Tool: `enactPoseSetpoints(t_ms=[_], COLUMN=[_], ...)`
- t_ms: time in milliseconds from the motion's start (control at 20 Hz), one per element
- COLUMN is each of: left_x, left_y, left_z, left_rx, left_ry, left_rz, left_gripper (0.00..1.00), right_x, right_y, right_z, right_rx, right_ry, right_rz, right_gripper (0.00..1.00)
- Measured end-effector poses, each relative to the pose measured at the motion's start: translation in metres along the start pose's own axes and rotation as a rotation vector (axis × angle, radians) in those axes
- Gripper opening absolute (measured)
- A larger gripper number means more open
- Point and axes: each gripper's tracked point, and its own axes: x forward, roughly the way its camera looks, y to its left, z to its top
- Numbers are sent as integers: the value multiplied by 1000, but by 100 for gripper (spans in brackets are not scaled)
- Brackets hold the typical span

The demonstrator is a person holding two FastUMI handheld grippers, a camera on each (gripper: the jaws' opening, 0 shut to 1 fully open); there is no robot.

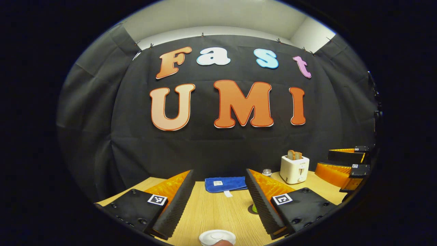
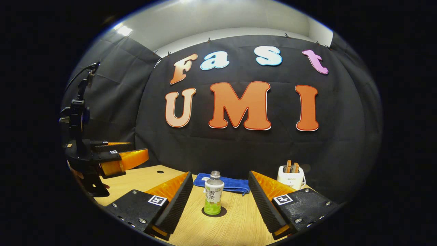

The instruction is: Open the teacup lid with one hand, grasp the water bottle and pour water into the teacup with the other hand; after pouring, place the water bottle on the coaster and then close the teacup lid.

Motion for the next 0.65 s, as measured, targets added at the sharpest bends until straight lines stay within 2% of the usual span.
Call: enactPoseSetpoints(t_ms=[100,400,550,650], left_x=[3,3,-1,-4], left_y=[-6,-12,-5,6], left_z=[4,-8,-19,-14], left_rx=[2,-18,-54,-60], left_ry=[-9,6,20,7], left_rz=[-19,-43,-9,35], left_gripper=[94,96,95,94], right_x=[0,-2,-3,-1], right_y=[0,4,4,3], right_z=[4,6,2,2], right_rx=[-7,-31,-36,-43], right_ry=[-8,-17,-7,-7], right_rz=[1,17,17,15], right_gripper=[97,97,100,97])
